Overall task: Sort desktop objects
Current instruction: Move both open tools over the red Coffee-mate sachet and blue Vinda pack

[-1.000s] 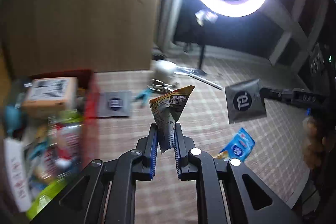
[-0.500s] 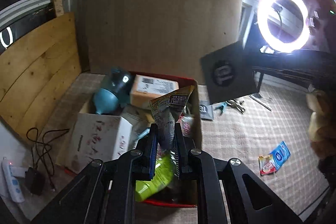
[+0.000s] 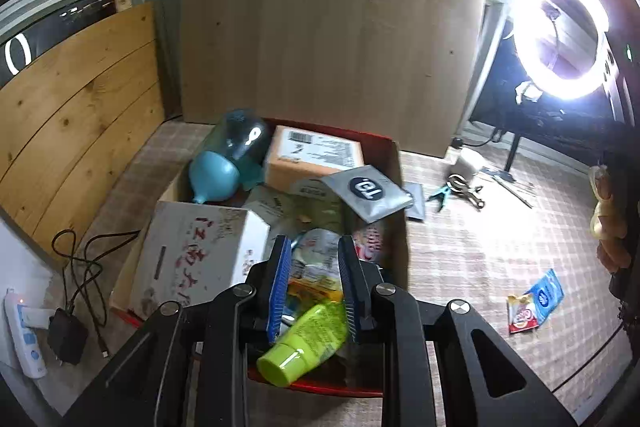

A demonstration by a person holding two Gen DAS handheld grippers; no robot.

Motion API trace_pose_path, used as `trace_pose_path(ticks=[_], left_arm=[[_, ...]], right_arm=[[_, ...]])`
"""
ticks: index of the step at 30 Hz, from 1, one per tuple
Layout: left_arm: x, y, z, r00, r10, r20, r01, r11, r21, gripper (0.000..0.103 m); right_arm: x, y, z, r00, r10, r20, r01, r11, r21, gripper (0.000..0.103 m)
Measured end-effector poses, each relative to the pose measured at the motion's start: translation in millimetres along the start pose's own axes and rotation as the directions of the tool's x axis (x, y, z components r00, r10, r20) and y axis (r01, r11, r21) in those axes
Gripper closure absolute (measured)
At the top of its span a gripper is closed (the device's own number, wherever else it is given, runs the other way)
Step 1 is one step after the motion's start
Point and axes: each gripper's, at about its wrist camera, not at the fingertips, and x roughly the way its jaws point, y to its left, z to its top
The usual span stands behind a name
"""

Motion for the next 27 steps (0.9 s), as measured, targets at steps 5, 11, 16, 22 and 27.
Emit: trace_pose_path(ticks=[5,11,16,22,27], left_arm=[[1.6,-28.2,4.6,0.999,-0.049,-0.013,0.05,0.997,0.052,0.081],[13.2,-73.4,4.6,0.991,-0.121,-0.057,0.127,0.984,0.126,0.081],[30.9,-127.8,-9.7,0.963,-0.228,-0.146,0.258,0.938,0.233,0.081],[61.2,-207.4,-52.0,0.89,-0.313,-0.332,0.439,0.786,0.436,0.078],[86.5,-250.8,-84.2,0.846,-0.297,-0.442,0.515,0.671,0.534,0.076]], right_arm=[[-42.8,-55.4,-18.7,0.995,-0.092,0.036,0.088,0.99,0.109,0.073],[-85.6,-99.3,-40.6,0.977,-0.204,0.063,0.192,0.968,0.163,0.073],[-98.2,-128.1,-74.5,0.964,-0.266,-0.003,0.263,0.95,0.167,0.073],[-100.4,-169.6,-127.7,0.945,-0.29,-0.155,0.321,0.915,0.245,0.073],[-91.8,-191.1,-184.6,0.922,-0.264,-0.285,0.348,0.886,0.306,0.073]])
